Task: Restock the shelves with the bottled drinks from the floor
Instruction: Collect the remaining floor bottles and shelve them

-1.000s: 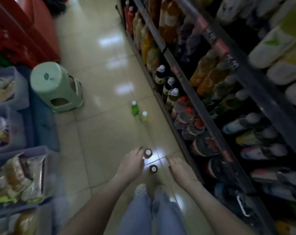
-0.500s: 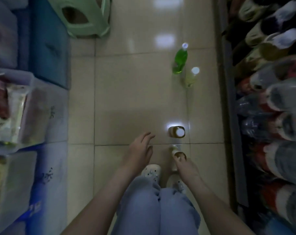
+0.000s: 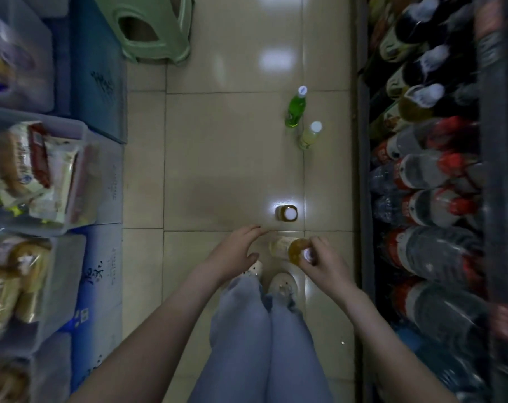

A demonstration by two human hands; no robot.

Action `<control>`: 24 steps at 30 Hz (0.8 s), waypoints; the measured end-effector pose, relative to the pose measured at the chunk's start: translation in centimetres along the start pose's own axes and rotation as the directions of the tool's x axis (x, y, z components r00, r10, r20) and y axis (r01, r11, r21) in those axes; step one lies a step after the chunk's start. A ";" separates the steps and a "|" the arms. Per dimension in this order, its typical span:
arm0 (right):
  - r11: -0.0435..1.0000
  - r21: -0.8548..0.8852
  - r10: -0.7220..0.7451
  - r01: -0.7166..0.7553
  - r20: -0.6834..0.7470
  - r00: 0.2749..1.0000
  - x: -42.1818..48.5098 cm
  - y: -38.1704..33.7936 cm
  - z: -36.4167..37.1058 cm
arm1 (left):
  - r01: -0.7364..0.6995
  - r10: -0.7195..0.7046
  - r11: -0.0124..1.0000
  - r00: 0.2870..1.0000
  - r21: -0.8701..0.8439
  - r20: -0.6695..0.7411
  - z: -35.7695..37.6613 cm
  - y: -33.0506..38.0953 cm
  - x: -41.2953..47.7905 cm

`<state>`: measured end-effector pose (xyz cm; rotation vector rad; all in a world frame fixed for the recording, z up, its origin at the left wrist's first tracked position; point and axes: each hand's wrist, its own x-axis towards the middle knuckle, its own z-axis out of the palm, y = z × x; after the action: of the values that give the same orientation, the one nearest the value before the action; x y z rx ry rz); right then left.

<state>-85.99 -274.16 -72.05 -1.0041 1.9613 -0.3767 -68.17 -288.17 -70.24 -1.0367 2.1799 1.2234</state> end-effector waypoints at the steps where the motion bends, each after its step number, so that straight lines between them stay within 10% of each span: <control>1: 0.997 0.079 -0.018 0.021 -0.044 0.999 -2.0 -1.9 -2.2 | -0.016 0.015 1.000 0.999 0.008 0.038 -1.2 1.5 -1.2; 9: 0.904 0.376 -0.077 0.202 -0.323 0.943 -16.8 -15.4 -17.2 | -0.257 0.249 0.965 0.961 0.058 0.118 -11.3 15.2 -10.2; 24: 0.541 0.800 0.513 0.258 -0.558 0.653 -42.1 -13.3 -18.3 | -0.618 0.559 0.783 0.649 -0.071 0.516 -5.8 39.9 -26.4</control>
<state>-81.90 -252.20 -29.76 0.0535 2.0829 -1.7114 -82.69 -269.46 -28.28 0.1210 2.1479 1.4072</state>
